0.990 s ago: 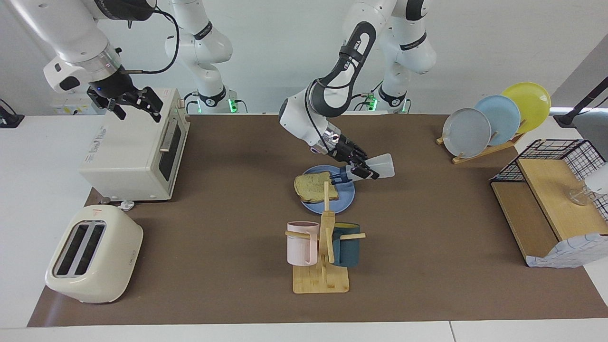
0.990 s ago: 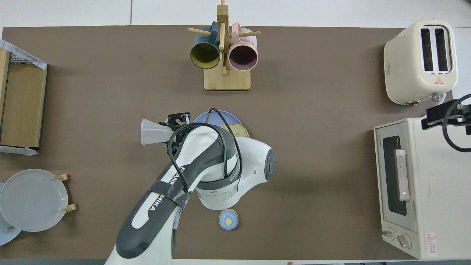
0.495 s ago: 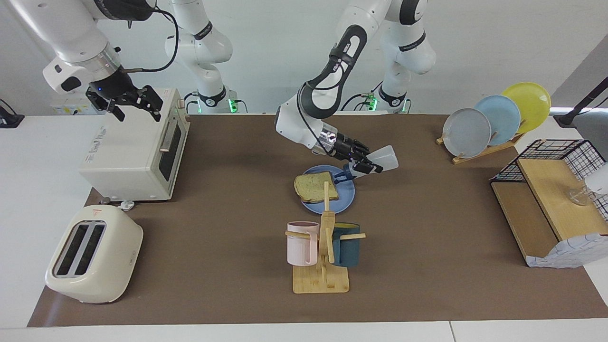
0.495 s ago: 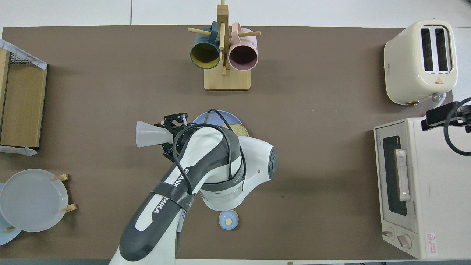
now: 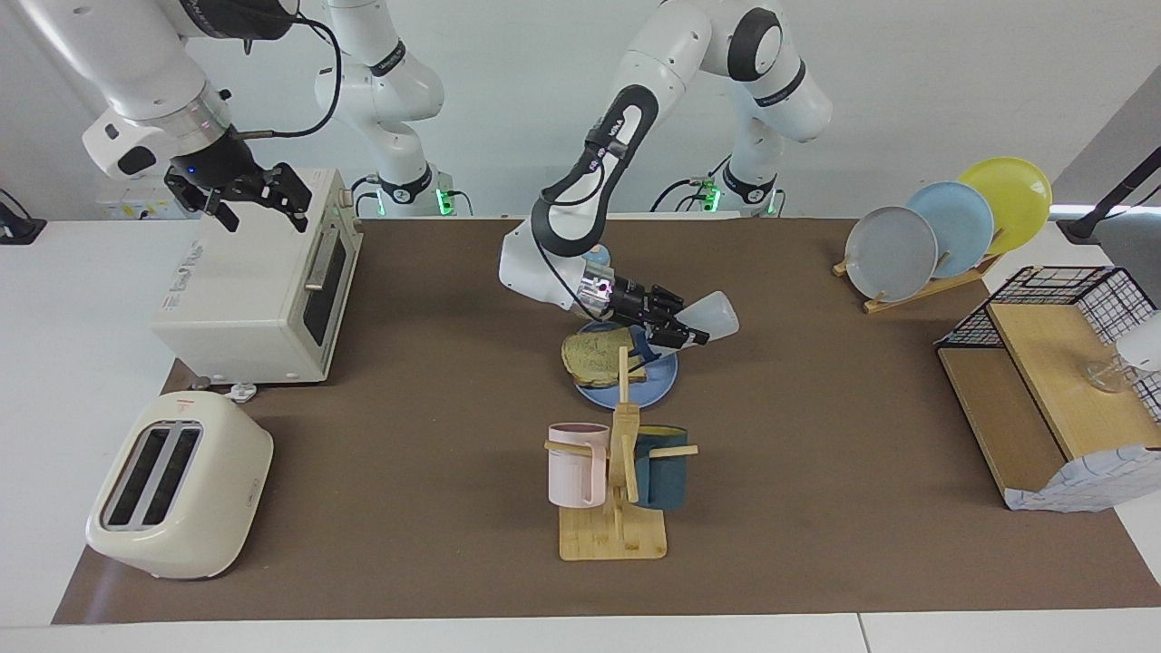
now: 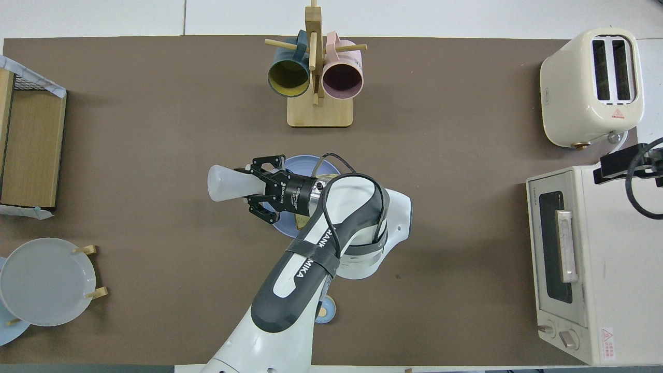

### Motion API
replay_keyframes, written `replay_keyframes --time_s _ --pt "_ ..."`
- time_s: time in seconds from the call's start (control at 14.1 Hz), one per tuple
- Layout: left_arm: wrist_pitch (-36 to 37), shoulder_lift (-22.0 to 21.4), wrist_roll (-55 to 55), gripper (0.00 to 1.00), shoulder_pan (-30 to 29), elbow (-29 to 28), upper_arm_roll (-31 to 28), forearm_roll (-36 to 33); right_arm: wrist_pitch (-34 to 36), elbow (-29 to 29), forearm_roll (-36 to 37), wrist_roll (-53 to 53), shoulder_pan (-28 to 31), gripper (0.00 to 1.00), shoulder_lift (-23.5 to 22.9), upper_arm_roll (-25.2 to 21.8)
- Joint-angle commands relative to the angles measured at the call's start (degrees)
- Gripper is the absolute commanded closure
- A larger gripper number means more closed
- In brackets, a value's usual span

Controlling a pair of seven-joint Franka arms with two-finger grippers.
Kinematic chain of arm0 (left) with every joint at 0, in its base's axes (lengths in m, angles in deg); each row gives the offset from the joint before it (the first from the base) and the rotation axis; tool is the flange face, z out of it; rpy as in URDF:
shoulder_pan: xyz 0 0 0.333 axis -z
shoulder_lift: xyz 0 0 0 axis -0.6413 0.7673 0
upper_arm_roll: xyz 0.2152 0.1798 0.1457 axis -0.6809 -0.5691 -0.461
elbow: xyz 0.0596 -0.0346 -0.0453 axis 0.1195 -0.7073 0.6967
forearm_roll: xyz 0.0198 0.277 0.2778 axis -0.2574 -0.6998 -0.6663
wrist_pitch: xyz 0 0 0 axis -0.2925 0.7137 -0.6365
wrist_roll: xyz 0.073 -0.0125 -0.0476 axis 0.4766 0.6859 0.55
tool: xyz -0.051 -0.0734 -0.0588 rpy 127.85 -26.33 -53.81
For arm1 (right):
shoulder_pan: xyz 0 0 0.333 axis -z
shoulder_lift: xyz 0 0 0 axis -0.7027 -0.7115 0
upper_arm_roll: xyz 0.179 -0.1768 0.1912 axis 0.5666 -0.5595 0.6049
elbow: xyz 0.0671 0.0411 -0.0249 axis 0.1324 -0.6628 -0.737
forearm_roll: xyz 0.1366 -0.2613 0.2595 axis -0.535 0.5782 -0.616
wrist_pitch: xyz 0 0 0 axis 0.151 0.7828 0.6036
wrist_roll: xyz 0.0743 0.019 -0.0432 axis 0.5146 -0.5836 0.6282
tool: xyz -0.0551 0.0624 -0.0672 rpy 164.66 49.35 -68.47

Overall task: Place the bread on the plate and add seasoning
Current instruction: 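Invert the bottle over the toast with the left gripper, then shake the inverted bottle over the toast with the left gripper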

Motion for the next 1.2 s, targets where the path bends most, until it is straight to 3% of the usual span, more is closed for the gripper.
replay_keyframes --time_s 0.0,0.35,0.57,0.92,1.13 --pt "0.94 0.39 -0.2 1.0 -1.28 0.9 -0.54 -2.87 -0.23 -0.23 0.34 1.6 0.43 0.0 0.15 0.25" --pt "1.2 0.48 -0.2 1.0 -3.57 0.73 -0.54 -8.41 -0.23 -0.23 0.34 1.6 0.43 0.0 0.15 0.25" --pt "2.08 -0.22 -0.29 1.0 -1.04 -2.34 -0.54 -10.52 -0.23 -0.23 0.34 1.6 0.43 0.0 0.15 0.25" --pt "6.2 -1.36 -0.38 1.0 5.03 -3.05 -0.36 -10.09 -0.23 -0.23 0.34 1.6 0.43 0.0 0.15 0.25" --pt "6.48 -1.45 -0.38 1.0 5.4 -3.06 -0.36 -9.92 -0.23 -0.23 0.34 1.6 0.43 0.0 0.15 0.25"
